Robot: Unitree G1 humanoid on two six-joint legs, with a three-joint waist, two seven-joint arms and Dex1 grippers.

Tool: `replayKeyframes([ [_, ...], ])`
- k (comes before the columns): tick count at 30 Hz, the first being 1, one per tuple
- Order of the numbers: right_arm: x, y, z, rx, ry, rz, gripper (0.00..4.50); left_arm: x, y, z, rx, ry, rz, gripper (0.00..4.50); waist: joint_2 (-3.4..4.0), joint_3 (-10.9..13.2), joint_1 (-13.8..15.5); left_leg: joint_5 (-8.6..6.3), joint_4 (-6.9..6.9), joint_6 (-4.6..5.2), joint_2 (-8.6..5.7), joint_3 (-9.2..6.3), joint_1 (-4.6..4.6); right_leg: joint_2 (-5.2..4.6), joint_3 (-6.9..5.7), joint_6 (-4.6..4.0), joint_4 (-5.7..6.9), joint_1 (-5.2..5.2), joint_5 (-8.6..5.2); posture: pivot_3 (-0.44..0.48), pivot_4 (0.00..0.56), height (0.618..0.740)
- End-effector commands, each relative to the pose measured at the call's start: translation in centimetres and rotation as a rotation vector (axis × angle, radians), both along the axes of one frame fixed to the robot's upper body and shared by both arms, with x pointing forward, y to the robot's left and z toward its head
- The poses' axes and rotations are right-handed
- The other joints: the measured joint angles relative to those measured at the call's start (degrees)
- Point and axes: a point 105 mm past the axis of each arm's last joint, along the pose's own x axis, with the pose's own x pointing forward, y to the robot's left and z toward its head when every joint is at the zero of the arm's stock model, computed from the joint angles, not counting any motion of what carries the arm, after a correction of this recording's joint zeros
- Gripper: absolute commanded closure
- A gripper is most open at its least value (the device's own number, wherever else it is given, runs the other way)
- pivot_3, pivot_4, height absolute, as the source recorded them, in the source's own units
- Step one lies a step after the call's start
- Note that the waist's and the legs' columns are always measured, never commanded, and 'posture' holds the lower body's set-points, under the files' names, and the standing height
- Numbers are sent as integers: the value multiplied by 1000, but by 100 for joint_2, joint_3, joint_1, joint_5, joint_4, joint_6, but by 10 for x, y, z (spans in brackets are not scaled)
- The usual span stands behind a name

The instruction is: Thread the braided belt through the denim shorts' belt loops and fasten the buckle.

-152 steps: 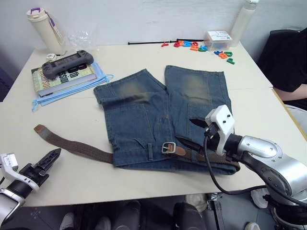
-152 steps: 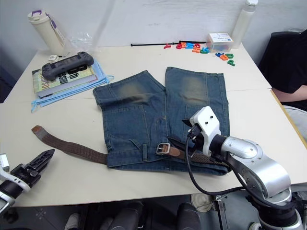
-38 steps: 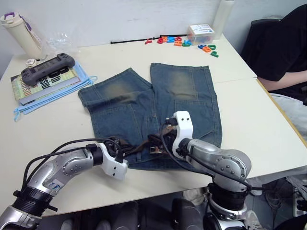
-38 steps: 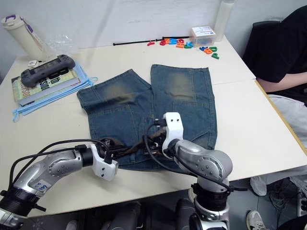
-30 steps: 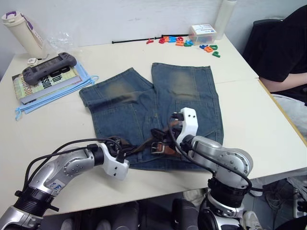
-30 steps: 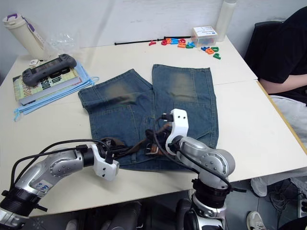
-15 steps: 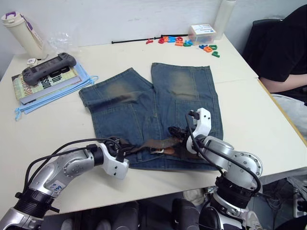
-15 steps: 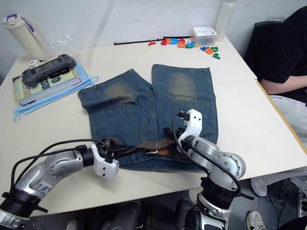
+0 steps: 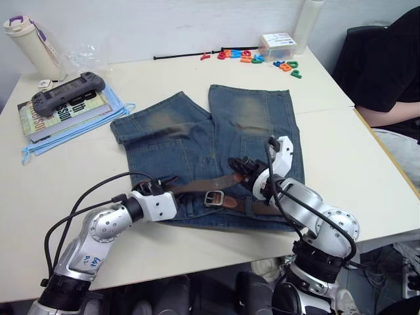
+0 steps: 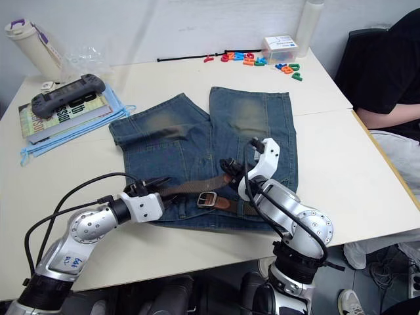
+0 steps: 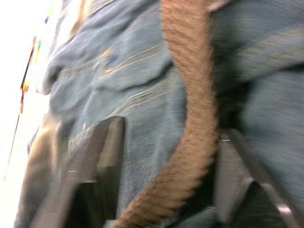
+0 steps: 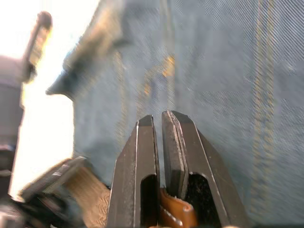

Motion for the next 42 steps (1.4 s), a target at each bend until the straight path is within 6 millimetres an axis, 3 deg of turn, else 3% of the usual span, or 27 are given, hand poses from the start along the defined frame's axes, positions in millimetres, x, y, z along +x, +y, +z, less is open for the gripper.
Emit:
replayKeyframes([
  [1, -4, 37, 52, 231, -93, 103, 4500, -10, -4, 42, -303, 91, -6, 1792, 1, 1, -2, 0, 0, 0, 0, -1, -3, 0, -2, 0, -2, -1, 0, 0, 150, 714],
  [5, 1, 39, 69, 287, -108, 120, 4500, -39, -16, 85, -665, 370, -181, 1792, -1, 2, -82, 3, 10, -6, 1, 2, -17, -1, 6, 4, -7, -10, 2, 0, 150, 714],
  [9, 6, 44, 70, 295, -94, 137, 4500, -76, -17, 100, -839, 814, -372, 1792, -1, 2, -180, 9, 8, -16, 6, -3, -13, 6, 8, 3, -9, -9, 2, 0, 150, 714],
  [13, 8, 49, 68, 300, -84, 150, 4500, -85, -10, 123, -996, 965, -441, 1792, 1, 3, -205, 9, 7, -15, 8, -1, -12, 8, 16, 2, -12, -9, 1, 0, 150, 714],
  [15, 9, 50, 68, 301, -85, 153, 4500, -79, -5, 120, -996, 952, -387, 1792, 1, 3, -197, 8, 8, -14, 6, 0, -11, 6, 20, 2, -10, -9, 1, 0, 150, 714],
  [19, 9, 52, 68, 300, -87, 156, 4500, -47, 18, 92, -924, 842, -126, 1792, 1, 3, -168, -2, 6, 6, 0, 17, -12, 7, 33, 2, -1, -26, 1, 0, 150, 714],
  [21, 9, 52, 68, 293, -86, 157, 4500, -37, 27, 77, -834, 787, -31, 1792, 0, 3, -153, -2, 1, 8, -2, 38, -18, 8, 51, 2, 10, -52, 1, 0, 150, 714],
  [24, 8, 51, 65, 287, -79, 154, 4500, -13, 53, 52, -514, 539, 136, 1792, -1, 3, -145, -1, -1, 8, -3, 74, -27, 8, 83, 2, 25, -85, 1, 0, 150, 714],
  [27, 6, 50, 63, 284, -73, 156, 4500, -3, 58, 57, -423, 350, 135, 1792, -1, 3, -151, -2, -4, 11, 3, 94, -29, 7, 97, 2, 26, -98, 1, 0, 150, 714],
  [31, 3, 49, 58, 276, -60, 156, 4500, -5, 51, 80, -431, 215, 74, 1792, -5, 0, -147, -3, 3, 10, 9, 96, -65, 5, 96, 5, 22, -127, 3, 0, 150, 714],
  [35, 5, 47, 54, 266, -47, 143, 4500, -19, 52, 96, -491, 301, 28, 1792, -10, -2, -161, 0, 13, 5, 8, 100, -100, 2, 96, 8, 37, -164, 5, 0, 150, 714],
  [39, 10, 46, 53, 267, -42, 135, 4500, -41, 70, 82, -364, 417, 15, 1792, -9, -2, -232, 2, 12, 2, 10, 104, -97, 4, 97, 7, 40, -166, 5, 0, 150, 714],
  [42, 14, 47, 53, 271, -42, 135, 4500, -52, 80, 76, -385, 512, 32, 1792, -9, -1, -266, 2, 9, 2, 11, 110, -94, 4, 96, 6, 41, -166, 4, 0, 150, 714],
])
